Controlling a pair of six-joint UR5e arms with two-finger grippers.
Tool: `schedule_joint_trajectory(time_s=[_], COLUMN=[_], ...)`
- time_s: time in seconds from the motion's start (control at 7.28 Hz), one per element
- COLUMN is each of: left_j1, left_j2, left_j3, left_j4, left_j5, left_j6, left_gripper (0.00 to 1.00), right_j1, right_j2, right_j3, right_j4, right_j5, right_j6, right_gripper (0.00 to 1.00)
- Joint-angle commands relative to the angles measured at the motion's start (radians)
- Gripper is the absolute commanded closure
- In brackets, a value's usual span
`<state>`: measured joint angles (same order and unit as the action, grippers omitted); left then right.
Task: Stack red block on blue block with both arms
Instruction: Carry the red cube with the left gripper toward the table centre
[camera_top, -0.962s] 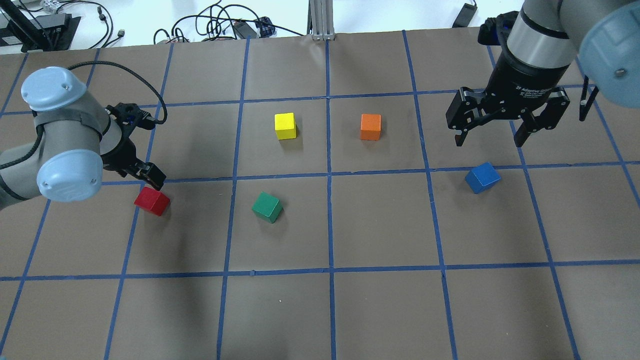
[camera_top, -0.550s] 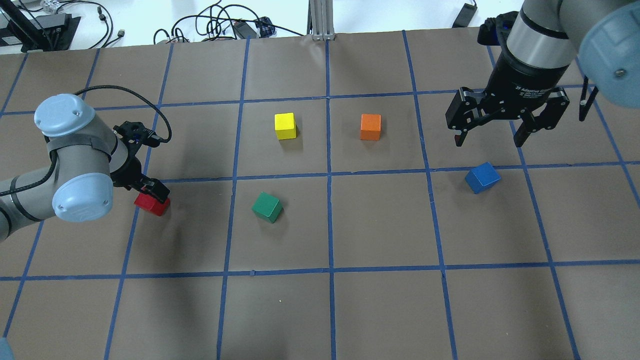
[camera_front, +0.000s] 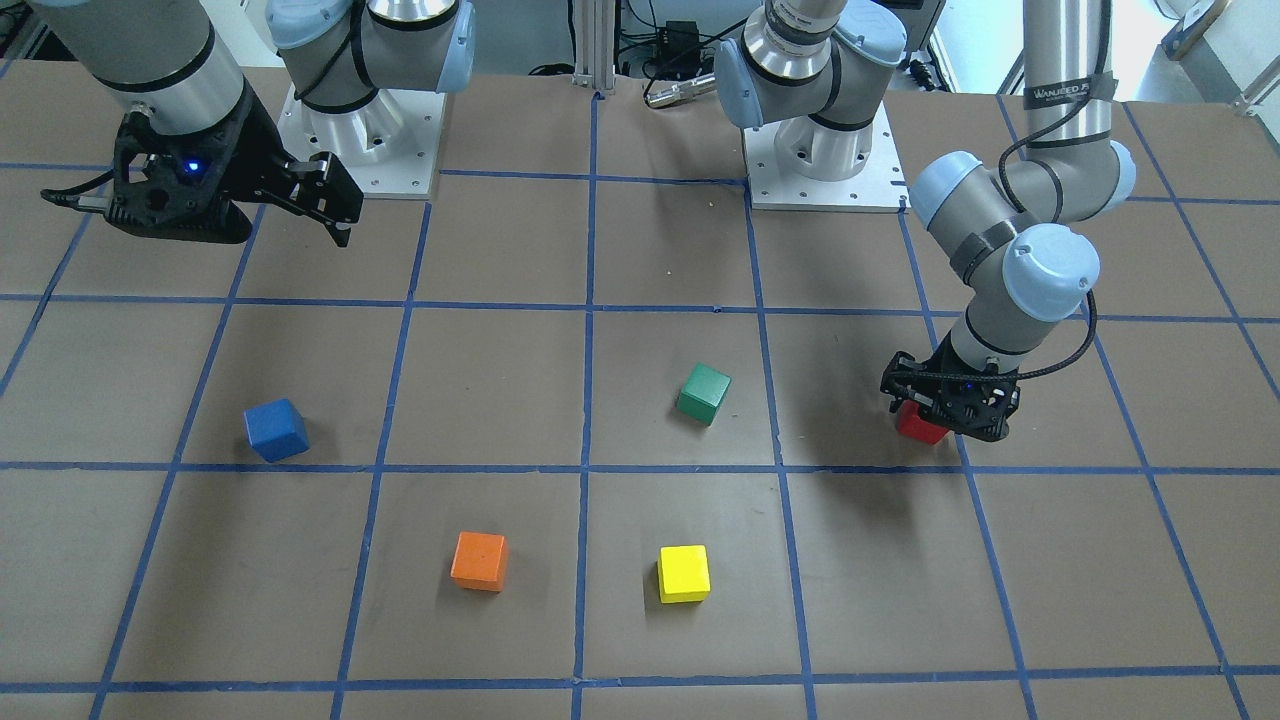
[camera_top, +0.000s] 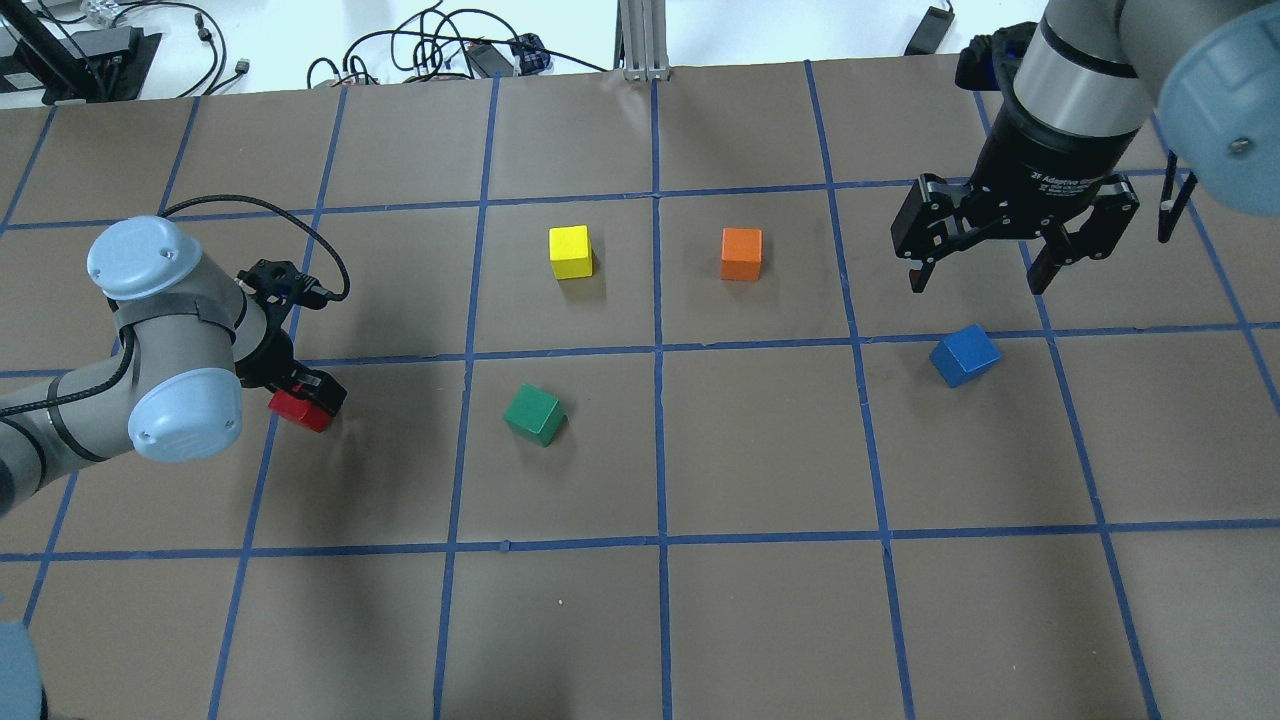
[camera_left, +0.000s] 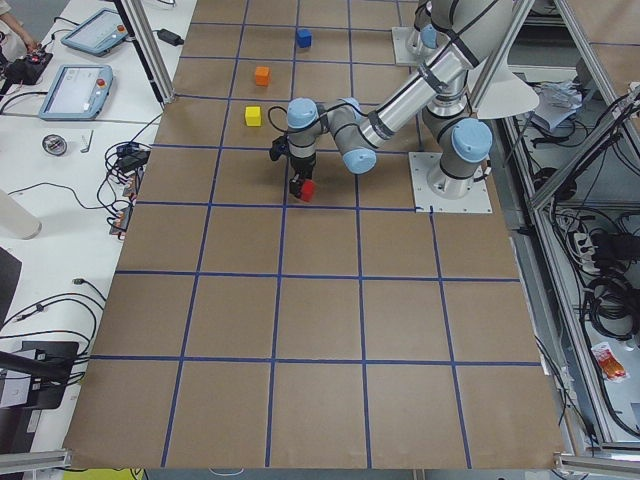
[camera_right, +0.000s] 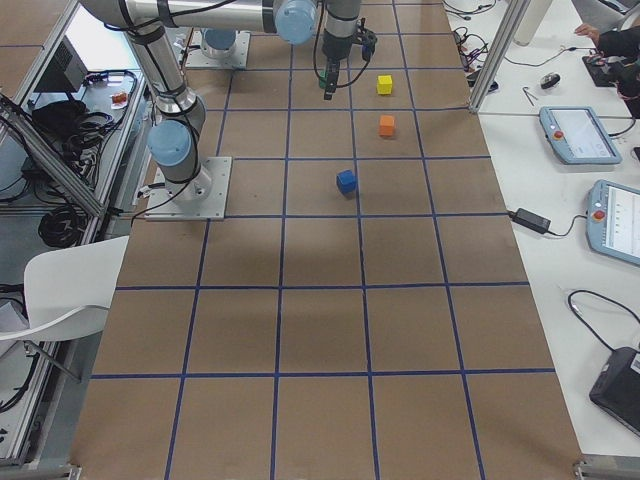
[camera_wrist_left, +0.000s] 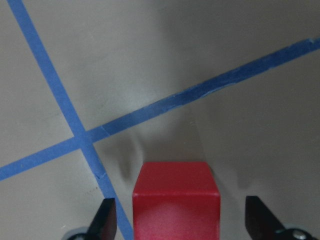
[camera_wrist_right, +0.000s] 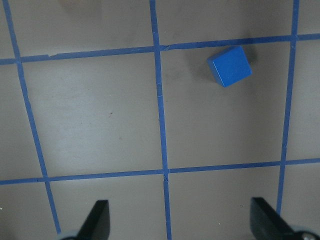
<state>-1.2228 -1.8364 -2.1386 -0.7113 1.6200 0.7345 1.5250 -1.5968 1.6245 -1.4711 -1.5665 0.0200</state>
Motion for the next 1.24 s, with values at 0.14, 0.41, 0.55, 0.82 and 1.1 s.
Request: schedule_joint_trajectory(time_s=[0.14, 0.41, 0.55, 0.82, 1.1], left_j1=[-0.017, -0.056, -0.122, -0.313, -0.456], left_j2=[0.012, 0.045, 0.055, 0.037, -0.007], left_j3=[0.006, 0.04, 0.084, 0.225, 0.42], left_j4=[0.015, 0.01, -0.044, -0.19, -0.394], left_j5=[-0.003, -0.038, -0.04, -0.037, -0.066], left_j6=[-0.012, -0.119, -0.221, -0.557, -0.824], left_gripper=[0.72, 0.78, 0.78, 0.78, 0.79], right_j1=[0.0, 0.0, 0.0, 0.0, 0.0], right_j2=[0.0, 0.0, 0.0, 0.0, 0.0], right_j3=[0.0, 0.0, 0.0, 0.0, 0.0], right_j4=[0.0, 0.0, 0.0, 0.0, 0.0], right_j5=[0.0, 0.0, 0.0, 0.0, 0.0], right_j6=[-0.002, 0.0, -0.002, -0.002, -0.002], right_gripper=[0.0, 0.0, 0.0, 0.0, 0.0])
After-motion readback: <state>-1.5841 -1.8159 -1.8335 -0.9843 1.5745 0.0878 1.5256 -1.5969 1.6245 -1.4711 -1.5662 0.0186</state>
